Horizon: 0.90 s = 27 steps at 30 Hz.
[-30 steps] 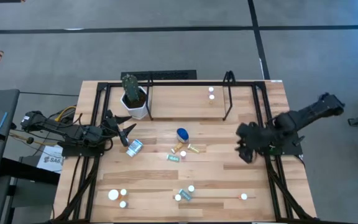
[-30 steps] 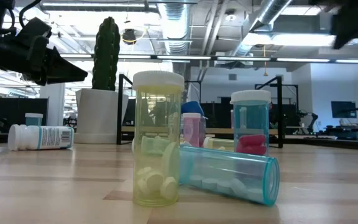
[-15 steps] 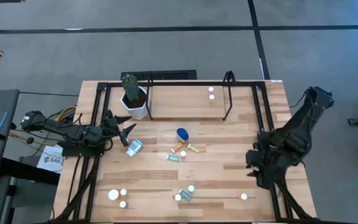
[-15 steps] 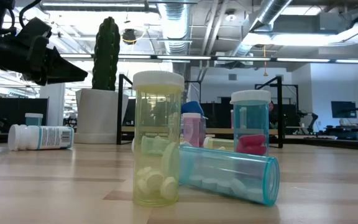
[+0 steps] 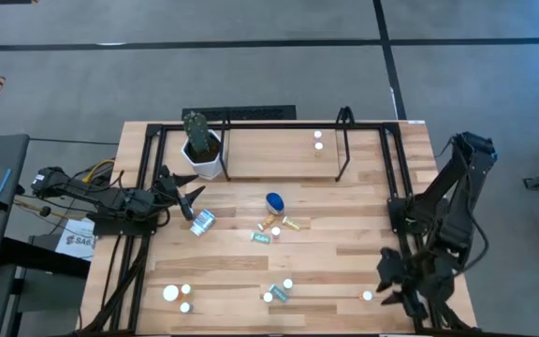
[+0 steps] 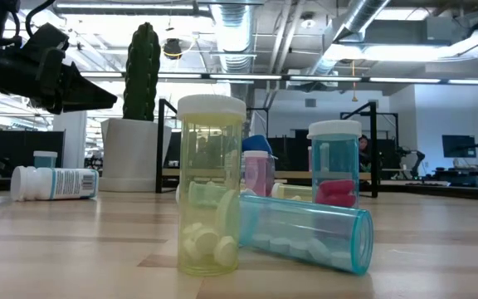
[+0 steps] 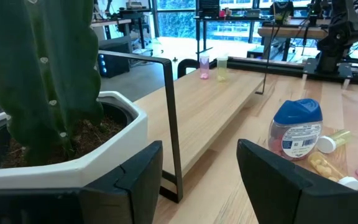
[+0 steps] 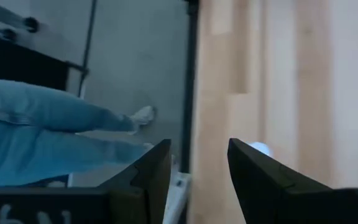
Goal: Pick and place medicine bottles onto shelf by color
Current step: Put the small orange pill bottle on the shelf
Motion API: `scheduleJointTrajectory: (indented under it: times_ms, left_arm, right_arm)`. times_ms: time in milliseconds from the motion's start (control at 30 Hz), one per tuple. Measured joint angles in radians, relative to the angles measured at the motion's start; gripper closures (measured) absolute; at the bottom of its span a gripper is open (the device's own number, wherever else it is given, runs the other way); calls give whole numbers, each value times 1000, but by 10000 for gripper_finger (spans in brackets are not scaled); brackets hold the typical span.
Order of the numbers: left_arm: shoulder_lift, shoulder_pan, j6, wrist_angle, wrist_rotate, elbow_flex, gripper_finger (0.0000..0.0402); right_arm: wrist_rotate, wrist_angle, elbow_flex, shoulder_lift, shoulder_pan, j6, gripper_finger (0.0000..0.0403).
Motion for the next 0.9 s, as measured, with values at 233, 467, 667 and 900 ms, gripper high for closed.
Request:
scheduleJointTrajectory:
  times_ms: [233,467,667,900]
  left_arm:
    - [0,0,0,0,0,0,206]
    - [0,0,0,0,0,0,206]
    - [0,0,0,0,0,0,206]
    - [0,0,0,0,0,0,206]
  right_arm:
    - [0,39,0,131,20,98,222]
    - [4,-9,0,194,22,255,182]
    - [4,-83,0,206,27,257,160]
    - [27,-128,0,283,55,240,165]
